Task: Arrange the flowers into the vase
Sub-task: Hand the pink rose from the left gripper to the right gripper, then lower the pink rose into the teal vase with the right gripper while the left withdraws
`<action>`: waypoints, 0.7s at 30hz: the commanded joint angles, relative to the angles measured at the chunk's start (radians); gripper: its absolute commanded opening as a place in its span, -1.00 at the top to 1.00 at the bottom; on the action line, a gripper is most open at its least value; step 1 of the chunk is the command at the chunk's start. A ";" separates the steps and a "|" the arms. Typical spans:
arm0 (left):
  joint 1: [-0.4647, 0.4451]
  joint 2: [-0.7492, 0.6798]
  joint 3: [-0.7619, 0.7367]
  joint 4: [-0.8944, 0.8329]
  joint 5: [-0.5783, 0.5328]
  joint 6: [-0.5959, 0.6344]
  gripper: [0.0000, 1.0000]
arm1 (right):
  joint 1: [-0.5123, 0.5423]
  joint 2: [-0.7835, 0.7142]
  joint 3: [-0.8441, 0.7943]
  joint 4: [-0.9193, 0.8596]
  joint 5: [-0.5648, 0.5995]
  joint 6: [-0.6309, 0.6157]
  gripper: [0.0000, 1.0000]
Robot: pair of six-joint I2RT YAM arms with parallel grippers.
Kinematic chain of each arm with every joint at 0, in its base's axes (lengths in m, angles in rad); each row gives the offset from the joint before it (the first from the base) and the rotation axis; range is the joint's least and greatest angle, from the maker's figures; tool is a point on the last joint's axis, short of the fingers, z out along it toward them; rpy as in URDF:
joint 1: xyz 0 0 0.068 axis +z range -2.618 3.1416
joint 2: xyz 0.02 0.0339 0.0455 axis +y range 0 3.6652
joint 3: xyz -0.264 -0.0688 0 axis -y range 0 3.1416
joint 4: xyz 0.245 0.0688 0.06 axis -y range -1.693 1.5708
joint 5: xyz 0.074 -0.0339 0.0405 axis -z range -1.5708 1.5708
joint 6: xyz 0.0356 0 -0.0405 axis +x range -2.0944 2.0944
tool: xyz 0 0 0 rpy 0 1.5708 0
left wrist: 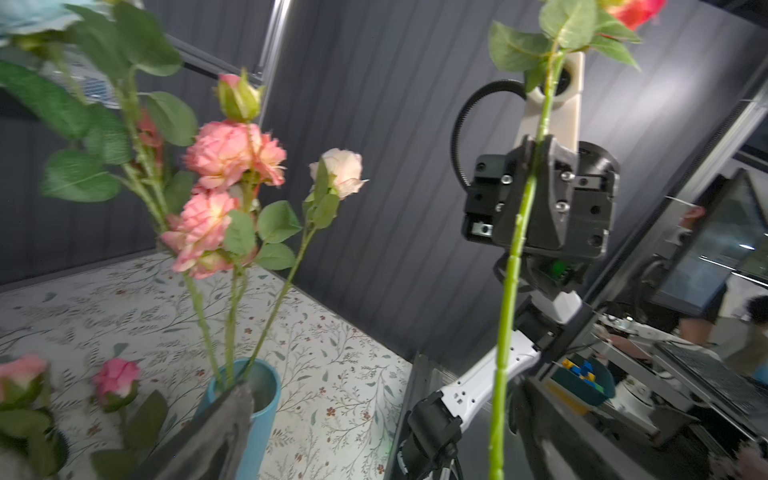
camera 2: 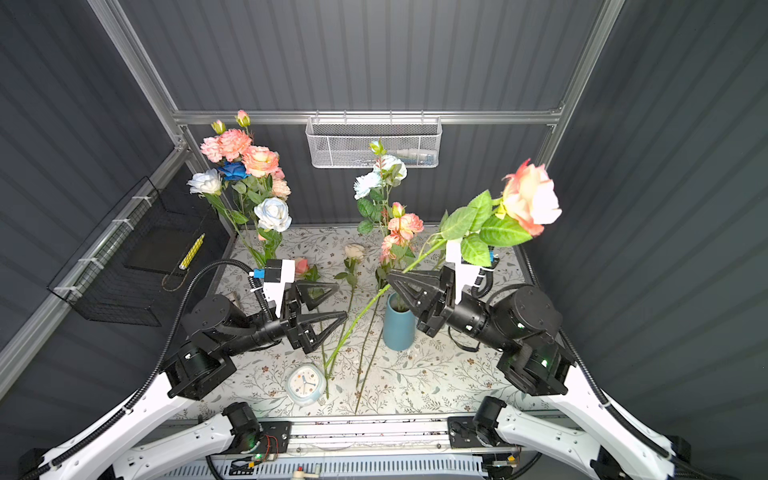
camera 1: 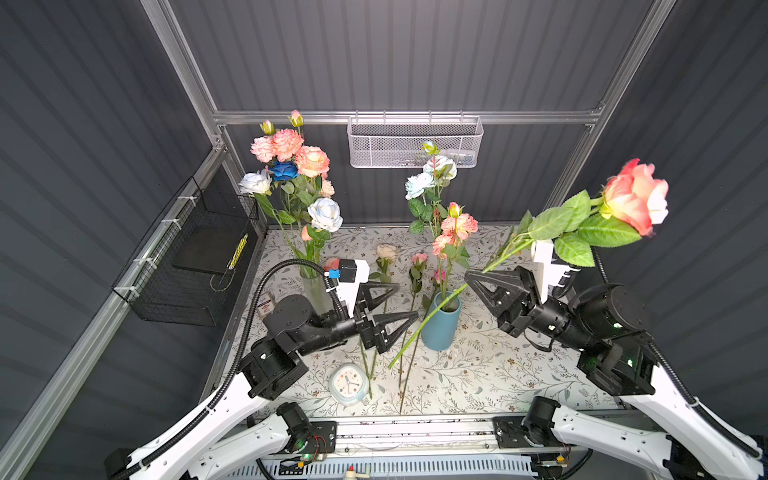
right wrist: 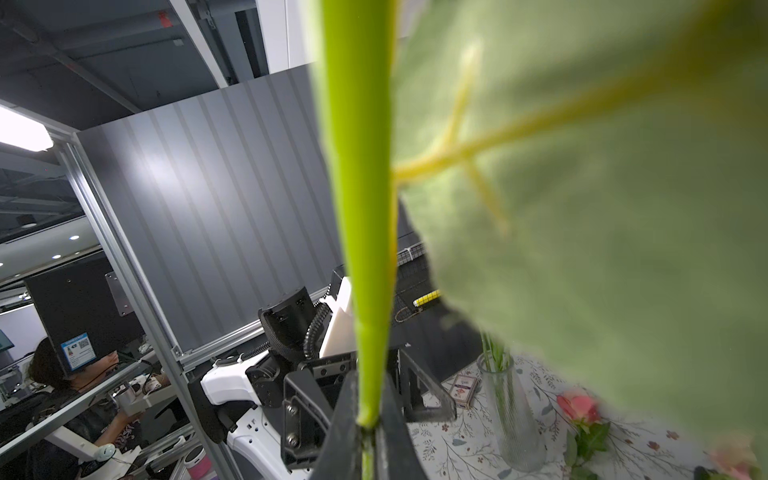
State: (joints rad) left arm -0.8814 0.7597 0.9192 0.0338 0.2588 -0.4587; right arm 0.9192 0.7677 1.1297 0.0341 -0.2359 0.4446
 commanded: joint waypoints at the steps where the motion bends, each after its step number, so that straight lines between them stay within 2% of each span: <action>1: 0.000 -0.064 -0.043 -0.072 -0.277 -0.018 -0.99 | 0.004 -0.030 -0.025 -0.091 0.062 -0.015 1.00; 4: 0.000 -0.096 -0.096 -0.085 -0.370 -0.038 -1.00 | 0.004 -0.053 -0.028 -0.151 0.111 -0.044 1.00; 7: 0.000 -0.099 -0.125 -0.106 -0.402 -0.064 -1.00 | 0.004 -0.064 -0.010 -0.216 0.181 -0.094 1.00; 16: 0.001 -0.100 -0.183 -0.143 -0.402 -0.107 -0.99 | 0.004 0.012 0.164 -0.418 0.494 -0.336 1.00; 21: 0.000 -0.104 -0.201 -0.141 -0.412 -0.117 -0.99 | 0.004 0.089 0.252 -0.471 0.566 -0.425 1.00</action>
State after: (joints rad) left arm -0.8814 0.6697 0.7258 -0.1020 -0.1326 -0.5594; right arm 0.9192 0.8238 1.3468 -0.3859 0.2352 0.1131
